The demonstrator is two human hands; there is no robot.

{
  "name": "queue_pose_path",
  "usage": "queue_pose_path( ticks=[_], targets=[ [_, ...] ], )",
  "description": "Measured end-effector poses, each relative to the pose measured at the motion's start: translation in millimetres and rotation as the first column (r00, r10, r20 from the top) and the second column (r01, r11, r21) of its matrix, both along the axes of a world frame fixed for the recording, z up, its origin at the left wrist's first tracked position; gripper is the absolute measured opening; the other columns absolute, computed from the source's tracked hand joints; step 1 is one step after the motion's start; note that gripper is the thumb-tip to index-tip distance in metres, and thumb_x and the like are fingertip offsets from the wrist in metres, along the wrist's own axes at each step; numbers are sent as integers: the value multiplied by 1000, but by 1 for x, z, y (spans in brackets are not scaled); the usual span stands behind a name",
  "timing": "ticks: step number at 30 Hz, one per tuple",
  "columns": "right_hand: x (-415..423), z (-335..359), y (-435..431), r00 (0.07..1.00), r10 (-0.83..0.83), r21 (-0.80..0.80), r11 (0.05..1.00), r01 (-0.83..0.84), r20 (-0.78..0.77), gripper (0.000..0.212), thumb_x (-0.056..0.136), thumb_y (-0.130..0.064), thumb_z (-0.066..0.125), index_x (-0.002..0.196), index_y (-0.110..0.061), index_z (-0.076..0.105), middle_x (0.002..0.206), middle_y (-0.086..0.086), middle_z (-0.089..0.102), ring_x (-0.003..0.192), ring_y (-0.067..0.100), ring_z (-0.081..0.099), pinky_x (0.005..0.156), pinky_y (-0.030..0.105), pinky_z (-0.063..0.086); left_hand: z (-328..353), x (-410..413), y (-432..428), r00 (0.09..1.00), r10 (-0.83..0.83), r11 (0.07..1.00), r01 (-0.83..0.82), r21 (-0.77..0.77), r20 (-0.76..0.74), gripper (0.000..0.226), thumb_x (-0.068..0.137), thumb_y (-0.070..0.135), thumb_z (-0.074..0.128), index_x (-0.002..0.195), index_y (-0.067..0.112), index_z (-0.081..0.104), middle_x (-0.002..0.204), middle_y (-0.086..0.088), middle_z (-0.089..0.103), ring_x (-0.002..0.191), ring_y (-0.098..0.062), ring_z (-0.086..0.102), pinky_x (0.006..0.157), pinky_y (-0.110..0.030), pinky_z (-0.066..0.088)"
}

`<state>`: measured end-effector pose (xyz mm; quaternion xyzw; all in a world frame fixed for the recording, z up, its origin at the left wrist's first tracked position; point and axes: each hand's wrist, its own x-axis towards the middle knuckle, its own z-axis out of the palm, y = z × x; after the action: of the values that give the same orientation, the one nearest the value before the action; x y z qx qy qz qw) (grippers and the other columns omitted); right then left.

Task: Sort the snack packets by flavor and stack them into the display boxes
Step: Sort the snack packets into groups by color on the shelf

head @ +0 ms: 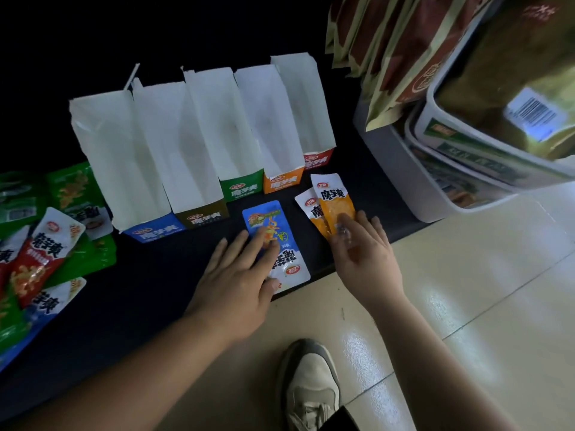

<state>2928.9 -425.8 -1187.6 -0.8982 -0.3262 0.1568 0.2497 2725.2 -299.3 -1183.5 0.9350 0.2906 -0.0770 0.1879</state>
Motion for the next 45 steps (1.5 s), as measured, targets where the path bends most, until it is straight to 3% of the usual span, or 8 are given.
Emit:
queue_pose_path(
  ticks=[4, 10, 16, 21, 27, 35, 40, 45],
  targets=[
    [5, 0, 0, 998, -32, 57, 998, 35, -51, 53, 101, -43, 61, 151, -28, 51, 169, -1, 28, 160, 19, 12, 126, 43, 24, 4, 5, 2, 999, 0, 997, 3, -77, 50, 84, 89, 64, 3, 164, 30, 19, 174, 6, -2, 160, -19, -10, 124, -36, -13],
    [-7, 8, 2, 997, -37, 192, 981, 24, 64, 41, 96, -32, 70, 135, -19, 66, 158, 9, 47, 152, 32, 34, 118, 56, 36, 17, -2, 2, 970, 67, 997, -58, -48, 232, 61, 99, 50, 36, 142, 14, 61, 154, -10, 51, 146, -30, 44, 121, -55, 34],
    [-77, 63, 39, 970, 243, 365, 904, -222, -12, 29, 98, -41, 56, 110, -23, 76, 112, -14, 70, 103, 3, 65, 77, 30, 57, 53, -47, 14, 906, 287, 939, -202, -278, 311, 37, 101, 33, 61, 137, 25, 63, 127, 16, 60, 113, -4, 60, 90, -35, 57],
    [-128, 58, 67, 925, 380, 316, 881, -352, -27, 31, 96, -37, 62, 119, -22, 76, 129, -6, 70, 125, 9, 60, 103, 27, 49, 83, -123, 15, 885, 411, 864, -301, -404, 219, 37, 99, 32, 63, 135, 43, 60, 115, 28, 63, 110, 8, 60, 89, -23, 55],
    [-207, 54, 113, 781, 500, 357, 855, -376, -375, 19, 97, -31, 66, 113, -24, 75, 100, -13, 76, 99, 3, 71, 90, 36, 58, 64, -195, 23, 708, 664, 723, -525, -448, 242, 34, 98, 27, 67, 131, 35, 64, 114, 23, 67, 105, 6, 63, 91, -29, 57],
    [-258, 43, 139, 786, 588, 191, 807, -558, -190, 40, 94, -25, 72, 134, -21, 68, 138, -4, 64, 133, 14, 55, 110, 36, 47, 39, -262, 21, 541, 767, 642, -641, -420, 345, 33, 98, 25, 67, 130, 31, 66, 114, 16, 69, 106, 3, 64, 85, -24, 56],
    [-237, 27, 122, 922, 383, -71, 923, -379, 56, 54, 98, -42, 63, 148, -26, 53, 167, 2, 32, 159, 24, 11, 127, 52, -2, 28, -260, 9, 498, 808, 588, -643, -491, 315, 36, 97, 28, 65, 132, 36, 64, 112, 18, 65, 106, 5, 61, 84, -23, 55],
    [-188, 18, 85, 988, 150, -159, 976, -152, -25, 62, 101, -52, 52, 155, -25, 40, 172, 1, 19, 160, 19, -2, 127, 56, -5, 30, -237, 6, 558, 775, 623, -600, -502, 296, 39, 96, 28, 66, 134, 38, 62, 110, 24, 62, 102, 5, 62, 83, -28, 55]
  ],
)
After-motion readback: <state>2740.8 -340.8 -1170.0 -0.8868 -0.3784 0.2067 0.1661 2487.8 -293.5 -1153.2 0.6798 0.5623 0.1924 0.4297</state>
